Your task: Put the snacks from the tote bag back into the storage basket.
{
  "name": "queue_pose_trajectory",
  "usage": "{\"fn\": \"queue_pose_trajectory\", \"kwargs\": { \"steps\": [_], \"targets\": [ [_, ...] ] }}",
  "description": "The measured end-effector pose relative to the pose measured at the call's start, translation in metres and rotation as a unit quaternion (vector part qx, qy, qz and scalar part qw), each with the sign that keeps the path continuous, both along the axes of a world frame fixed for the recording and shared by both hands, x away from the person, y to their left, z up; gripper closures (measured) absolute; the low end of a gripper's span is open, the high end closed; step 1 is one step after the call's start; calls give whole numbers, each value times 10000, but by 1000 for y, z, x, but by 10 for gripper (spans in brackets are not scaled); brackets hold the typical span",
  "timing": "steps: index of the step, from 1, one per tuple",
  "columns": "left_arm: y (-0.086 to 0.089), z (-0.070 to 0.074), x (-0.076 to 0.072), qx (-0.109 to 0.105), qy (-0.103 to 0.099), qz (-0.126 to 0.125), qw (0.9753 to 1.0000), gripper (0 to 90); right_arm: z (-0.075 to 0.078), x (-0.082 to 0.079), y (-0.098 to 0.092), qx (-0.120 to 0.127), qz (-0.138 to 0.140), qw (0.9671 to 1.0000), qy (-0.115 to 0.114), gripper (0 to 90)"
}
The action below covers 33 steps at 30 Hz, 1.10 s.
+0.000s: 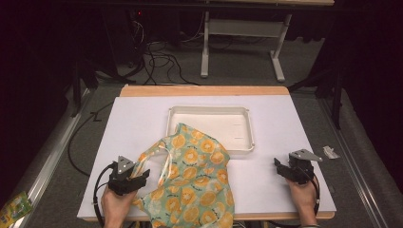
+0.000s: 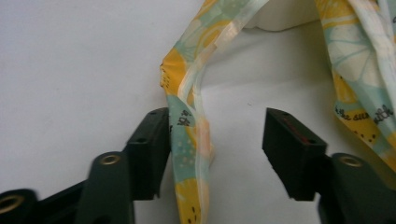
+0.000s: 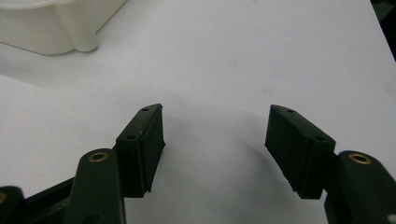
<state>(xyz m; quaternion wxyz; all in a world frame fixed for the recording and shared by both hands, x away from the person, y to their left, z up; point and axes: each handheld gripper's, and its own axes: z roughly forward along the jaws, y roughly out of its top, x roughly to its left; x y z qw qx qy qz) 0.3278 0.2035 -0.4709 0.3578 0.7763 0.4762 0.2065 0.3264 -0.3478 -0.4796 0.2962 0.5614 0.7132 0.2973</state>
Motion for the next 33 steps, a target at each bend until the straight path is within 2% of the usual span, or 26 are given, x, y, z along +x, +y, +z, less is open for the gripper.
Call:
{"fn": "queue_pose_trajectory", "kwargs": {
  "steps": [1,2,5,10,11,12,13,14,17,19,20,23,28,33],
  "targets": [
    [1,0,0,-54,-5,2,10000,511,0,0,0,18,-11,10000,-2,380],
    [4,1,0,-205,2,-41,9998,605,0,0,0,22,-10,10000,3,379],
    [5,1,0,-200,2,-85,9998,725,0,0,0,1,10,10000,7,379],
    [4,2,1,-215,54,-204,9995,841,0,0,0,20,8,10000,-9,379],
    [3,2,1,-230,53,-241,9994,872,0,0,0,13,11,10000,-10,380],
    [2,3,0,-347,75,-312,9989,891,0,0,0,-5,27,10000,-8,381],
    [2,3,0,-347,75,-312,9989,892,0,0,0,-5,27,10000,-8,381],
    [2,4,-2,-458,85,-432,9980,893,0,0,0,-4,25,10000,0,383],
    [0,7,-4,-575,55,-544,9968,895,0,0,1,1,12,10000,39,384],
    [-1,12,-7,-762,43,-702,9946,895,-1,1,1,-84,53,9999,43,383],
    [-1,12,-7,-762,43,-702,9946,895,-1,1,2,-87,52,9999,49,384],
    [-5,17,-11,-875,-21,-865,9924,895,-1,1,3,-101,38,9999,41,383],
    [-13,25,-19,-963,-96,-1083,9894,894,-1,1,2,-100,32,9999,47,383],
    [-24,31,-25,-919,-162,-1298,9871,892,-1,1,2,-97,36,9999,57,383]
  ]
}}
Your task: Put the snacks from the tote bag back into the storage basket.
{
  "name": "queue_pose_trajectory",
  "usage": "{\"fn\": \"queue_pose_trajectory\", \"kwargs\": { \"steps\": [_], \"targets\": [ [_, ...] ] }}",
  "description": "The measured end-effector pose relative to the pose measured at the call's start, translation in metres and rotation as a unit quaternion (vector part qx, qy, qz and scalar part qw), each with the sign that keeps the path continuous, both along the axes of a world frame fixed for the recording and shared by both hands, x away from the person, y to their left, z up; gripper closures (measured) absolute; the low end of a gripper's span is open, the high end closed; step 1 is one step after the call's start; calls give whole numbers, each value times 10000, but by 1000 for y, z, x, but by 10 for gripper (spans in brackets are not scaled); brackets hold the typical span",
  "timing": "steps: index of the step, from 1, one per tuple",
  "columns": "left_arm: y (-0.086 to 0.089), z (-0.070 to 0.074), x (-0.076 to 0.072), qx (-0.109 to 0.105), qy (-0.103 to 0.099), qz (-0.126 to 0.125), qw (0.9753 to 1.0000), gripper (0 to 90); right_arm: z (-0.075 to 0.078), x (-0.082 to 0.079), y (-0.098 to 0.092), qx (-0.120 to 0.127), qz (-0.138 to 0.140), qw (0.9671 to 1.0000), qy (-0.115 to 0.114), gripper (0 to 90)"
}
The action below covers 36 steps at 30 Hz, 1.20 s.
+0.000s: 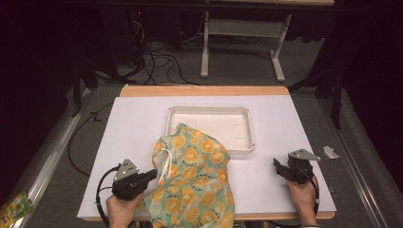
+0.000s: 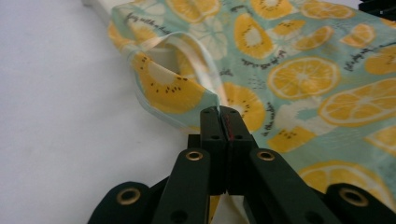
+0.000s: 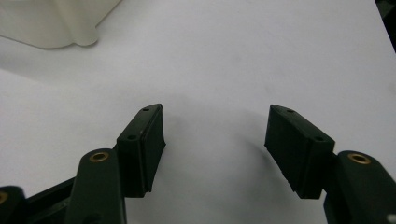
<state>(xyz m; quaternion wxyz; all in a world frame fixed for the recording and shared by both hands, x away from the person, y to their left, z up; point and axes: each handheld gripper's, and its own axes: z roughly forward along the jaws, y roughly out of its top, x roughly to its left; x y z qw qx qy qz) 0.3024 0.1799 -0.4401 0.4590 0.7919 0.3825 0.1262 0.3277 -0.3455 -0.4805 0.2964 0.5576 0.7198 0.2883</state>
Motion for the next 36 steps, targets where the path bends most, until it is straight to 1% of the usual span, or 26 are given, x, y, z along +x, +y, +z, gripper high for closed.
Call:
{"fn": "queue_pose_trajectory", "kwargs": {
  "steps": [3,6,10,11,12,13,14,15,17,18,21,22,23,27,28,30,32,34,36],
  "targets": [
    [-11,1,-1,84,9,-183,9998,890,0,0,0,-5,-4,10000,8,382],
    [-19,-1,0,148,44,-276,9995,889,0,0,0,-6,0,10000,-17,380],
    [-27,-6,2,248,159,-322,9990,877,0,0,0,-9,8,10000,-14,380],
    [-29,-7,3,306,180,-330,9988,859,0,0,0,-8,11,10000,-19,380],
    [-31,-8,3,342,194,-318,9987,859,0,0,0,-8,11,10000,-19,380],
    [-33,-10,4,426,212,-310,9984,851,0,0,0,-10,13,10000,-26,379],
    [-34,-12,5,436,236,-286,9984,841,0,0,0,-11,10,10000,-36,379],
    [-36,-13,6,476,271,-269,9981,806,0,-1,0,-17,18,10000,-24,379],
    [-38,-16,7,556,354,-255,9975,792,0,-1,0,-17,18,10000,-25,379],
    [-39,-18,8,545,378,-233,9975,766,0,-1,1,-14,10,10000,-42,379],
    [-43,-21,9,619,495,-192,9967,687,0,-1,1,-24,5,10000,-18,379],
    [-45,-23,9,627,519,-193,9965,663,0,-1,1,-40,23,10000,-24,380],
    [-45,-23,9,636,525,-203,9964,619,0,-1,1,-45,53,10000,-25,383],
    [-51,-26,5,610,529,-275,9964,573,1,-1,1,-22,107,9999,-19,390],
    [-52,-27,4,588,535,-295,9964,552,1,-1,1,-36,141,9999,-56,405],
    [-54,-28,2,559,528,-322,9965,539,3,-3,2,73,167,9998,-53,411],
    [-56,-29,0,532,526,-348,9966,531,4,-6,5,178,254,9995,-32,411],
    [-59,-30,-2,494,524,-352,9968,522,5,-9,12,206,367,9991,-7,411],
    [-63,-30,-3,470,509,-352,9970,510,8,-11,20,240,532,9983,-51,408]
  ]
}}
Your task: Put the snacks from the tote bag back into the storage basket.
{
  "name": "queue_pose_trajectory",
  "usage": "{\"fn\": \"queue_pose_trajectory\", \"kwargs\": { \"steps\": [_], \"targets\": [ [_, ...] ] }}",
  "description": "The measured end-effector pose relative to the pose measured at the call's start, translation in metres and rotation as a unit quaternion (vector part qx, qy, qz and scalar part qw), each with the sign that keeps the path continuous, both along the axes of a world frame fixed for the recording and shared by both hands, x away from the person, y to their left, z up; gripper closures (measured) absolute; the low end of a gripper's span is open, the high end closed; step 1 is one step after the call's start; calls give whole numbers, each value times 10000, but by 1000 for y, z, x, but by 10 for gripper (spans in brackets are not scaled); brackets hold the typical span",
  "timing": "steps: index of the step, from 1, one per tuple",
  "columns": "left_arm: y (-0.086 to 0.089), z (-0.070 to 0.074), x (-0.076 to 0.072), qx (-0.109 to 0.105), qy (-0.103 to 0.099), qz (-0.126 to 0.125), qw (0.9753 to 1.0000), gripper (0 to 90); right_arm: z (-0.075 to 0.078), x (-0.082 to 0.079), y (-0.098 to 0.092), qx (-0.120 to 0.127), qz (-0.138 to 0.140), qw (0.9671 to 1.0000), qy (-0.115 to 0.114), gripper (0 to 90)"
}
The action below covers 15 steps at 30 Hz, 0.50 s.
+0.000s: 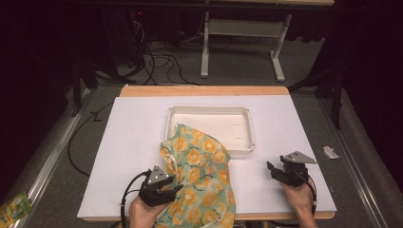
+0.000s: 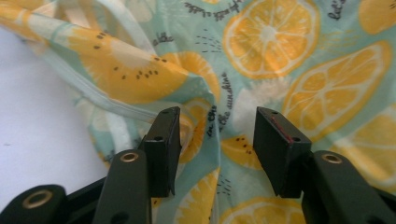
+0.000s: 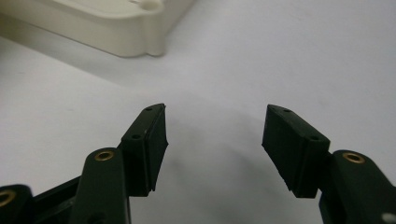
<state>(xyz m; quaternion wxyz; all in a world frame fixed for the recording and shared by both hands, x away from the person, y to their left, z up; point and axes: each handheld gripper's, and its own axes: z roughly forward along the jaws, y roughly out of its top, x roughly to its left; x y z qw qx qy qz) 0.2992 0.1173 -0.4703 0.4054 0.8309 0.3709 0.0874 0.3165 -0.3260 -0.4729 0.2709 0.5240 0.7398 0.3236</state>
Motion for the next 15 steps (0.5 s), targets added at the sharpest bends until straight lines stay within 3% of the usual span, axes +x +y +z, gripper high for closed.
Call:
{"fn": "queue_pose_trajectory", "kwargs": {
  "steps": [7,15],
  "targets": [
    [-6,-4,-3,-136,-4,53,9999,489,16,-13,28,159,524,9984,-110,393],
    [-14,-7,-4,-65,17,51,10000,482,23,-31,51,549,1009,9934,-66,381]
  ]
}}
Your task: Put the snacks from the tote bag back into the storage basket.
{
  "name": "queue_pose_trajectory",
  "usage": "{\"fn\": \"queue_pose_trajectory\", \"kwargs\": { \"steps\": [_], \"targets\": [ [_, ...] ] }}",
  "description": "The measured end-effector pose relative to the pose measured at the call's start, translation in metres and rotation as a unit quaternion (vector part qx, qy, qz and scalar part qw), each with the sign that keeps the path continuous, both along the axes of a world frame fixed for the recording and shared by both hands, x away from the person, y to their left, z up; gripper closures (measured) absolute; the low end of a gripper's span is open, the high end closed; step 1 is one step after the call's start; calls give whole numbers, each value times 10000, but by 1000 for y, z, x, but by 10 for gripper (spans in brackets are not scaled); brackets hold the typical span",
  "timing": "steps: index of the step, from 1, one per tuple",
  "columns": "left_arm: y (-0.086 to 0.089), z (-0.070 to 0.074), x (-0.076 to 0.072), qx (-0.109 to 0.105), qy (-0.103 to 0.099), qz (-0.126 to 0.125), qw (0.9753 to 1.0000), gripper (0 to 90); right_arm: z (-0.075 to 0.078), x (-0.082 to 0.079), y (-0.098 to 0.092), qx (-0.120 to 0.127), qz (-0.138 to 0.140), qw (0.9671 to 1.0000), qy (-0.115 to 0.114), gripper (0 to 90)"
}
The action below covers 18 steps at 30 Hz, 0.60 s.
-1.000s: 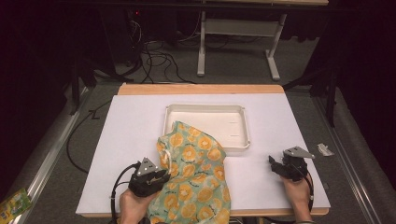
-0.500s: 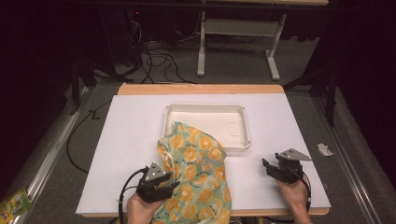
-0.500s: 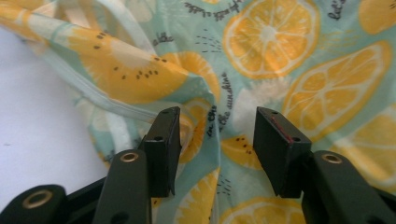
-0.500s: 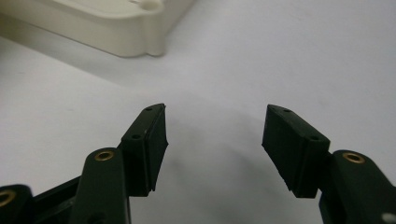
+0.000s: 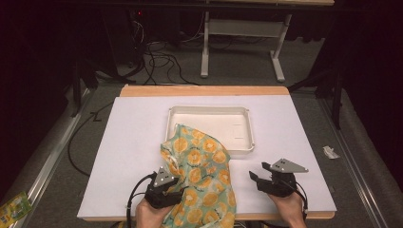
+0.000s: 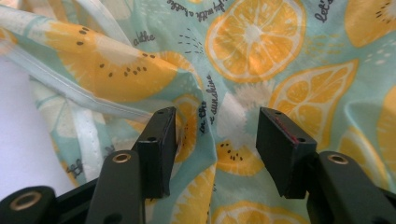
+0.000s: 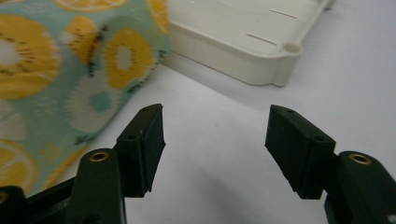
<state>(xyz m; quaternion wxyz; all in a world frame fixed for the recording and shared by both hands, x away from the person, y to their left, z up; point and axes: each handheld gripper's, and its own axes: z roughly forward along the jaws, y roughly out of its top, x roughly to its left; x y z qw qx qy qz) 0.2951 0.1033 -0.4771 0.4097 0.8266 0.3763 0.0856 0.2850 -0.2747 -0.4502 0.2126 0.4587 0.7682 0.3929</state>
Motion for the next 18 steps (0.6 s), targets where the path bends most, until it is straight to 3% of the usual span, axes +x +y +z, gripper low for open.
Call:
{"fn": "queue_pose_trajectory", "kwargs": {
  "steps": [10,18],
  "targets": [
    [-4,-2,3,34,35,133,9999,481,6,-20,24,200,550,9983,-49,382],
    [-4,-2,5,54,99,196,9997,490,8,-30,39,351,880,9955,49,379]
  ]
}}
